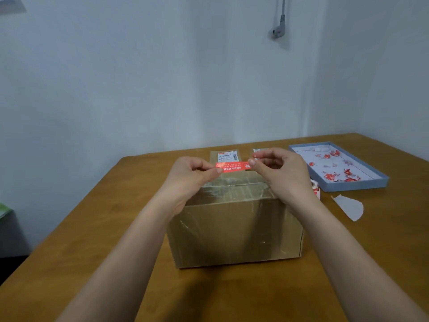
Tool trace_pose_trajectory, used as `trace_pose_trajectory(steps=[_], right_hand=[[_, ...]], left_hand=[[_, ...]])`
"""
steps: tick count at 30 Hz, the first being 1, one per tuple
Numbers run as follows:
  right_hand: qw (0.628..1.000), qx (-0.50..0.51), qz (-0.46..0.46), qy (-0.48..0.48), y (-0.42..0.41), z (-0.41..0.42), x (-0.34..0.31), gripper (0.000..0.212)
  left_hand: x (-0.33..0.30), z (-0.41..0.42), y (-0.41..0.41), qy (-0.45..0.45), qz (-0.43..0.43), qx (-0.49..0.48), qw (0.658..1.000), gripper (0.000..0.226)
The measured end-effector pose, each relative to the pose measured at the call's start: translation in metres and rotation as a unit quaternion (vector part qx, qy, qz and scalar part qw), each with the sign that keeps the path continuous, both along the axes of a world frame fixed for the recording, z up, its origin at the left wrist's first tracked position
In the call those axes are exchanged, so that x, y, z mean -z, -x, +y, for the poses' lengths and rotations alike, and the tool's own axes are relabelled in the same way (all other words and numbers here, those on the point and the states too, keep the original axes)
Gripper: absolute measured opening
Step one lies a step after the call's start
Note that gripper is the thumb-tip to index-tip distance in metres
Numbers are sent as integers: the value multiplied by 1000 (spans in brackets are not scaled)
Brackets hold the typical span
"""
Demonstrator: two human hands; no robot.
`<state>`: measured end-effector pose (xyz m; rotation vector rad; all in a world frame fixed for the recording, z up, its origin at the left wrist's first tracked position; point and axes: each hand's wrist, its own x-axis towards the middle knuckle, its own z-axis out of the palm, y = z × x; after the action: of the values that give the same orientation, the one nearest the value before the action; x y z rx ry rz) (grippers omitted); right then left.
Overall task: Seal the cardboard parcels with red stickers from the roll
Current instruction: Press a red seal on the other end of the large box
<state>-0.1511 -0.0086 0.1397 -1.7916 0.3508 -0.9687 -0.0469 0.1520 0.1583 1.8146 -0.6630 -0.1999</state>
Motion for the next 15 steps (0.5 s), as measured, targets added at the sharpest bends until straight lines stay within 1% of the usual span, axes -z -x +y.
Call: trace_pose_trajectory(steps=[7, 10, 15], right_hand=[[998, -31, 29, -49, -2, -6, -4, 8], [998, -33, 42, -24, -3, -6, -5, 10], [997, -11, 56, 47, -4, -4, -1, 15]], left_hand=[[1, 1, 6, -3, 9, -15, 1000, 15], [0, 1, 6, -13, -8, -29, 999, 20], [3, -4, 9, -66, -41, -67, 995, 24]])
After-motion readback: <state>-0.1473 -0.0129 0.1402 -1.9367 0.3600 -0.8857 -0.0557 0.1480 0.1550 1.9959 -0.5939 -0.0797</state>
